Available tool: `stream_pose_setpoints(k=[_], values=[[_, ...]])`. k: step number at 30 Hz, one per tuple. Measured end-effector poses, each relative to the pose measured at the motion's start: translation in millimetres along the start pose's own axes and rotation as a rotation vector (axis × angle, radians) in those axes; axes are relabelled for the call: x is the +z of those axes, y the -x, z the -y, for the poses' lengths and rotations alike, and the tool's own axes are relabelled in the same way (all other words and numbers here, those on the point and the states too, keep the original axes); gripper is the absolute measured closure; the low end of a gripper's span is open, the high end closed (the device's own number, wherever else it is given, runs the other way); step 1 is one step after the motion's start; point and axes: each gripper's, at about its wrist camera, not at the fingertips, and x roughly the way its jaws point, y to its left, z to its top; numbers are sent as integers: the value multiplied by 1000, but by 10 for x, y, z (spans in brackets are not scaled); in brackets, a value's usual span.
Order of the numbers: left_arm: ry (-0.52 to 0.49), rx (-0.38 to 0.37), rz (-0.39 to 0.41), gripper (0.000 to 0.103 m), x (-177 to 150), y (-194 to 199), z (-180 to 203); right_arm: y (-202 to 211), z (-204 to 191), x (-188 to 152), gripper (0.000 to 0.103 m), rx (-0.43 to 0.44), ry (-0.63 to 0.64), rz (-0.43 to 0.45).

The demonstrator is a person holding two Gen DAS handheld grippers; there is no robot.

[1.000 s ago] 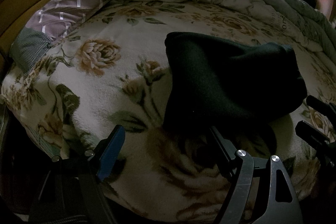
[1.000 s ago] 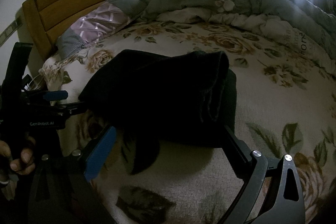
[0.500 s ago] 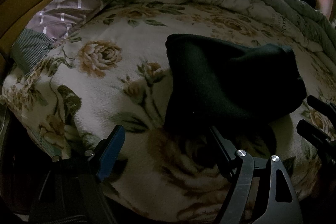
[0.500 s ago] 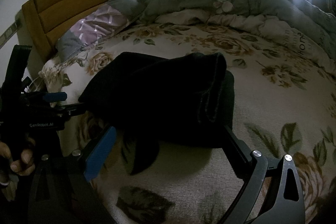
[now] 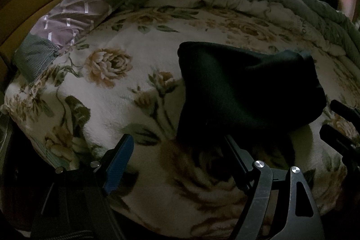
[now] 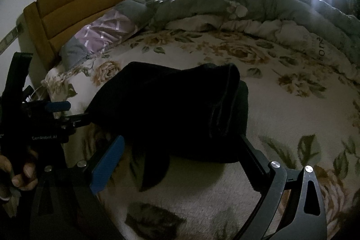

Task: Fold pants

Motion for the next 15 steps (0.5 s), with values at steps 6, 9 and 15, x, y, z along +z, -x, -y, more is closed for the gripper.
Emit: stream_pose_setpoints(k=[6, 9, 15], values=[[12, -18, 11, 22, 43, 74, -6, 48, 24, 28, 5, -2, -7, 19], [15, -22, 19, 22, 67, 113, 5, 65, 39, 51, 5, -3, -11, 27], [14, -12, 35, 22, 100, 140, 39, 76, 58, 72, 5, -8, -20, 35]])
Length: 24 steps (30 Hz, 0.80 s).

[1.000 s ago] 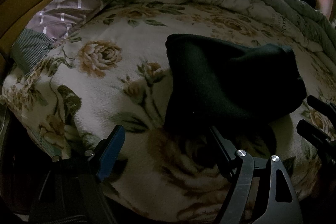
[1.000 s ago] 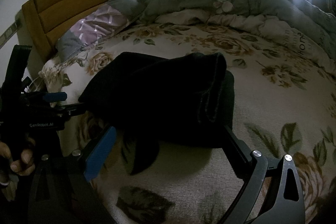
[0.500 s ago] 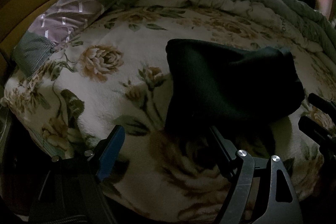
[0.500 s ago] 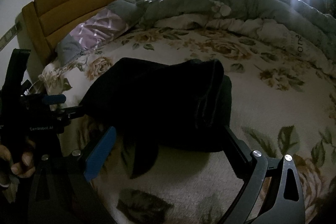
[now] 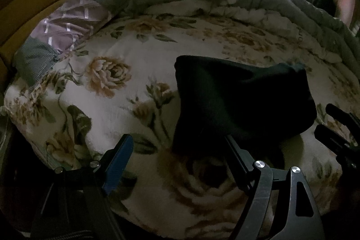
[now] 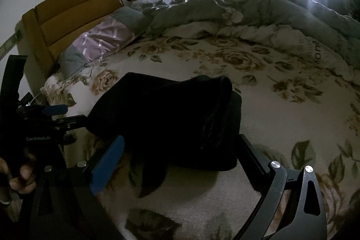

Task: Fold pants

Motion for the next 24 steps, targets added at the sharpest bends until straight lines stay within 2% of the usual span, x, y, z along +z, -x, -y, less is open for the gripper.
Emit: stream_pose_setpoints(k=[7, 24], values=[[-15, 18, 22, 22, 26, -10, 50, -21, 41, 16, 5, 0, -9, -5], [-24, 14, -3, 22, 74, -51, 176, -84, 109, 42, 5, 14, -36, -7]])
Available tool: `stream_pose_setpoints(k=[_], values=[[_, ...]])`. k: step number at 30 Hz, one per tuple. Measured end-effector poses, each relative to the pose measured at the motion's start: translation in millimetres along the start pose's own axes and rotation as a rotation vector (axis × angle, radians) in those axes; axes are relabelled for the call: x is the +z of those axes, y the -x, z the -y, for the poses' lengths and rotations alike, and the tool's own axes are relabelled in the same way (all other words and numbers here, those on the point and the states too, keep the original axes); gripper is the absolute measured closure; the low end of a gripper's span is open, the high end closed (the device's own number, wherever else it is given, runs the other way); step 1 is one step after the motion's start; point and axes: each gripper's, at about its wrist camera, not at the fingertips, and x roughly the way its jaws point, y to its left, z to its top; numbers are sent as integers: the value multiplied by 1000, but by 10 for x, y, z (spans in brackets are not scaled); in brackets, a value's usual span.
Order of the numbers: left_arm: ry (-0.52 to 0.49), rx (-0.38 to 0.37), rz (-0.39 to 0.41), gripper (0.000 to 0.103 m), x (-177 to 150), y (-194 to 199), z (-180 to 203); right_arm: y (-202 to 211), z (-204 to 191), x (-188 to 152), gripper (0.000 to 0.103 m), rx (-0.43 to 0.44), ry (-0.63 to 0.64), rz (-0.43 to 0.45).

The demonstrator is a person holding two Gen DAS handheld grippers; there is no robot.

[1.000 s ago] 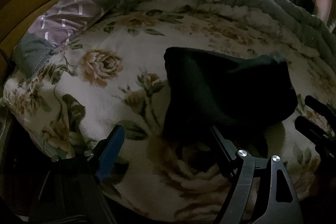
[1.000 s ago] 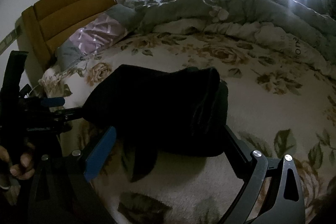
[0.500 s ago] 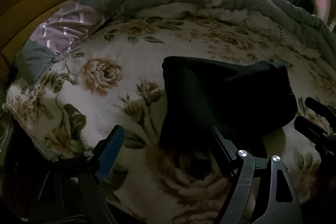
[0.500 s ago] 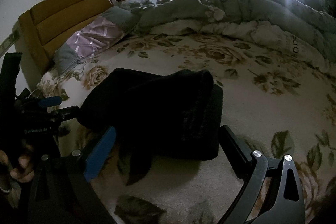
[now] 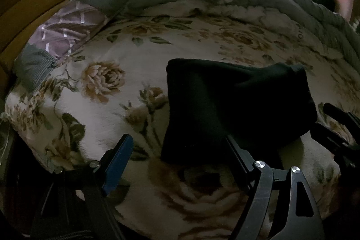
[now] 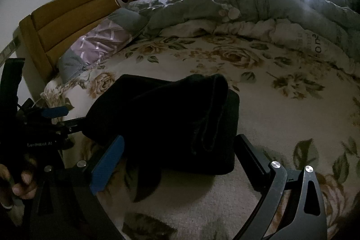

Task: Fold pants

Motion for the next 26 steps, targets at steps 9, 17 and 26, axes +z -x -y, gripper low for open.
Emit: stream_pose_setpoints(k=[9, 17, 26], values=[[-12, -1, -1, 22, 25, -12, 82, -33, 16, -27, 5, 6, -20, 1], [-15, 3, 0, 22, 19, -3, 125, -41, 9, -42, 5, 13, -25, 3], [-14, 14, 5, 22, 49, -12, 149, -24, 30, -62, 5, 25, -45, 21]])
